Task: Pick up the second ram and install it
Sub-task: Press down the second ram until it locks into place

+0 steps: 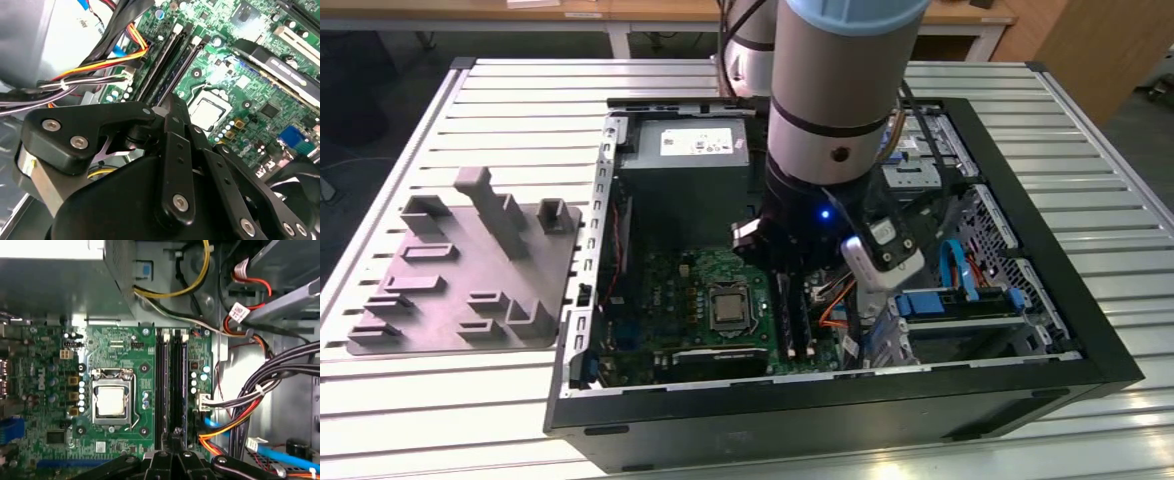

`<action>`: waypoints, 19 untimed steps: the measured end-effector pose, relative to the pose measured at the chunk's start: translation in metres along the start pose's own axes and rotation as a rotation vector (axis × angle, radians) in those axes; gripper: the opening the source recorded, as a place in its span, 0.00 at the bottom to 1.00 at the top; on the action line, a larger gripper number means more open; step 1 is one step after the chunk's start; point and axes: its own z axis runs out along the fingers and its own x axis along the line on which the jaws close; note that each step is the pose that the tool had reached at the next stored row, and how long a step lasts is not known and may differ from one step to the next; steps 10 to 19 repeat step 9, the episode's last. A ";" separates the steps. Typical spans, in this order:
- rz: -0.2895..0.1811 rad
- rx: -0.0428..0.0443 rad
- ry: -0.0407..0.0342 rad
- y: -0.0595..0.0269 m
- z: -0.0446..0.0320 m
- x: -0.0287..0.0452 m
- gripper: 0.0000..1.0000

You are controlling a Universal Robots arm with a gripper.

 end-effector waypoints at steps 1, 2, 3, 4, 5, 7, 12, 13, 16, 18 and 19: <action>0.000 0.0000 0.0000 0.0002 -0.0030 -0.0001 0.10; 0.000 -0.0001 -0.0001 0.0003 -0.0054 -0.0002 0.10; 0.000 -0.0003 -0.0001 0.0004 -0.0059 -0.0002 0.10; 0.000 -0.0004 -0.0002 0.0004 -0.0059 -0.0002 0.10; 0.000 -0.0005 -0.0002 0.0004 -0.0059 -0.0002 0.10; 0.000 -0.0002 -0.0001 0.0006 -0.0065 -0.0002 0.10; 0.000 -0.0003 -0.0001 0.0006 -0.0066 -0.0002 0.10; 0.000 -0.0003 -0.0001 0.0006 -0.0066 -0.0002 0.10; 0.000 -0.0003 -0.0001 0.0006 -0.0066 -0.0002 0.10; 0.000 -0.0003 -0.0001 0.0006 -0.0066 -0.0002 0.10; 0.000 -0.0003 -0.0001 0.0006 -0.0066 -0.0002 0.10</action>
